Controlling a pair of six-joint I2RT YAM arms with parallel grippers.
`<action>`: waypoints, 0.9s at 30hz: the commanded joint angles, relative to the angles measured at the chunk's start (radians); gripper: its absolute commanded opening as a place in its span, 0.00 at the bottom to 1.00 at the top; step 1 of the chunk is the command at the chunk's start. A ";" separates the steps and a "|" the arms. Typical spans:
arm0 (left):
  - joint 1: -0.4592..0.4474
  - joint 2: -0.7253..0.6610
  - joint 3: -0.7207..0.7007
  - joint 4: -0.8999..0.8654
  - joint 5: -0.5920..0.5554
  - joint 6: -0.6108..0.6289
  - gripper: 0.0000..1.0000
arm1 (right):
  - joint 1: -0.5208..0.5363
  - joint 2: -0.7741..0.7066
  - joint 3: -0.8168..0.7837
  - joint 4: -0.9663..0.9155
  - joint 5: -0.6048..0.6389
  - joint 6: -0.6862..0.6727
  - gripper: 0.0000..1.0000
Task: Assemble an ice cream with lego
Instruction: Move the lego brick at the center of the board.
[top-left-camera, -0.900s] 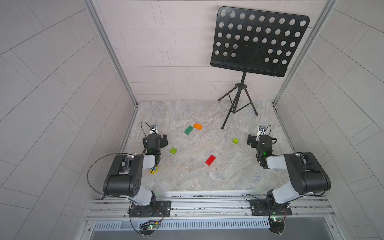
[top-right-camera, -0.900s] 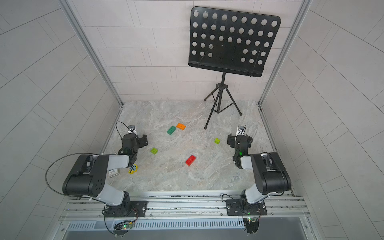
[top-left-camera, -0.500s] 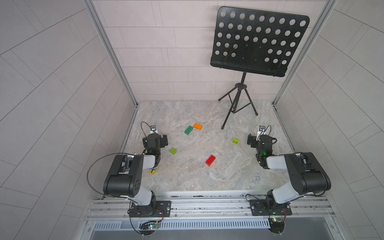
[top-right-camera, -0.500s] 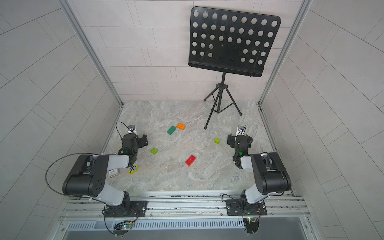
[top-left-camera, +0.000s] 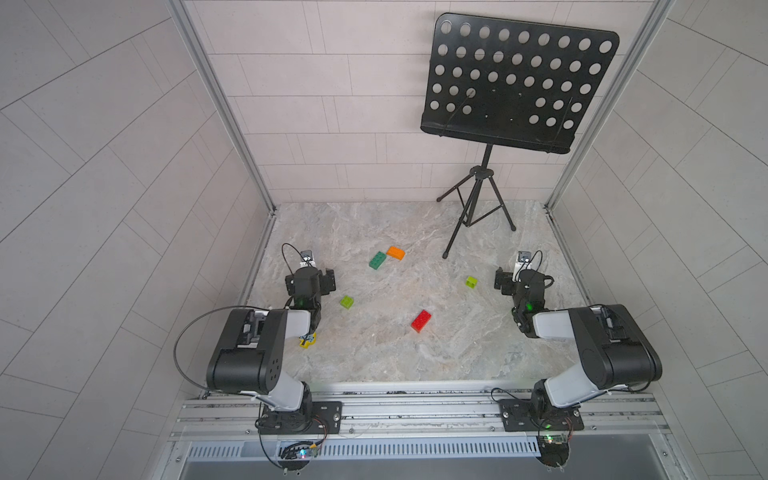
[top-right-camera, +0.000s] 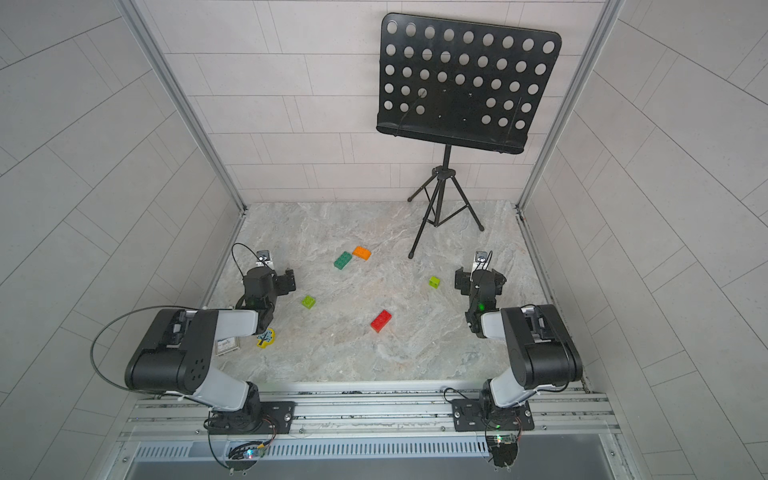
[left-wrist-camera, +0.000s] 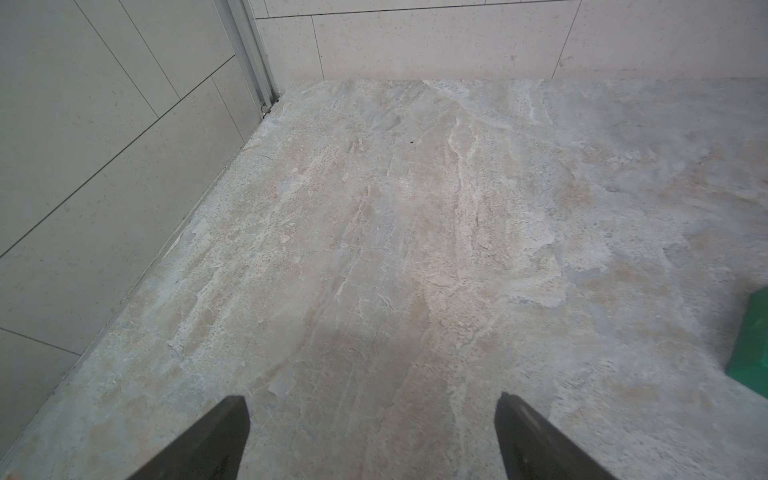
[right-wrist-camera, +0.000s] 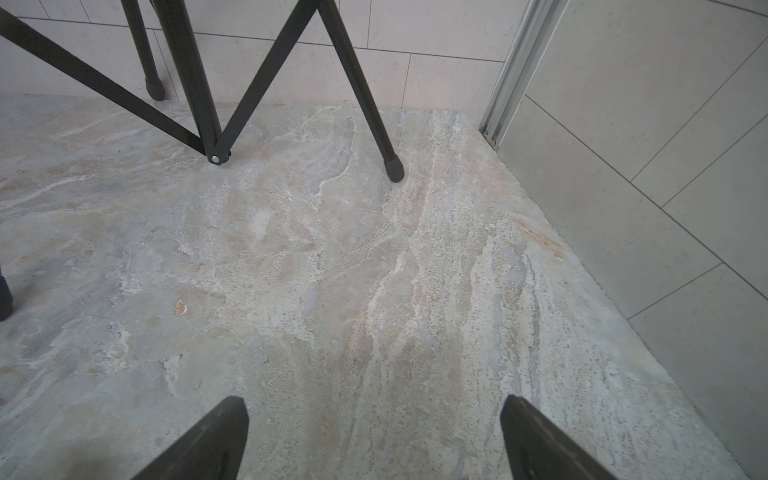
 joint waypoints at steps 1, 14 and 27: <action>-0.005 -0.003 0.014 -0.003 -0.002 0.006 1.00 | 0.005 0.000 0.006 -0.008 0.016 0.003 1.00; -0.027 -0.287 0.174 -0.357 -0.130 -0.230 1.00 | 0.046 -0.337 0.083 -0.302 -0.090 -0.019 1.00; -0.142 -0.354 0.169 -0.480 -0.360 -0.793 1.00 | -0.005 -0.490 0.243 -0.677 -0.228 0.593 0.99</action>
